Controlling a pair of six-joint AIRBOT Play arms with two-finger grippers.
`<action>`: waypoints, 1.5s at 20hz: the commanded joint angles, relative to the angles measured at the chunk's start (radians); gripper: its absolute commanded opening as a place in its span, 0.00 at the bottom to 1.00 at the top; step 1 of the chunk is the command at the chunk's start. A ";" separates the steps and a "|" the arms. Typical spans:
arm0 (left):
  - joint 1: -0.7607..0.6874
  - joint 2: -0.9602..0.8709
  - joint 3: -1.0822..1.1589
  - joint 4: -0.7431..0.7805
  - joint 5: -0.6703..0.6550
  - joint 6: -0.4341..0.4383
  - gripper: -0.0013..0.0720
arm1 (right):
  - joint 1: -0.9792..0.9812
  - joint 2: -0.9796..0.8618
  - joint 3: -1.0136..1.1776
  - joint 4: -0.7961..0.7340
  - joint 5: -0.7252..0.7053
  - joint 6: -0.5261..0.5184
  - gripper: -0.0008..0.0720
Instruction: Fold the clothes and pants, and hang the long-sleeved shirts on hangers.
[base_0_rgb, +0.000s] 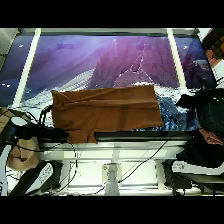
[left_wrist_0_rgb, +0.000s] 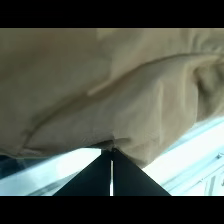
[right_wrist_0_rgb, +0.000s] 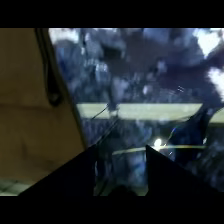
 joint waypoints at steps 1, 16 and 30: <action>0.000 0.034 0.048 -0.003 -0.002 0.001 0.04 | 0.000 0.000 -0.096 0.102 0.078 -0.083 0.54; 0.000 0.289 0.199 -0.552 0.104 0.057 0.04 | 0.124 0.000 -0.230 0.028 0.071 -0.112 0.57; 0.000 0.337 0.199 -0.620 0.203 0.057 0.04 | 0.124 -0.076 -0.230 0.094 0.066 -0.085 0.57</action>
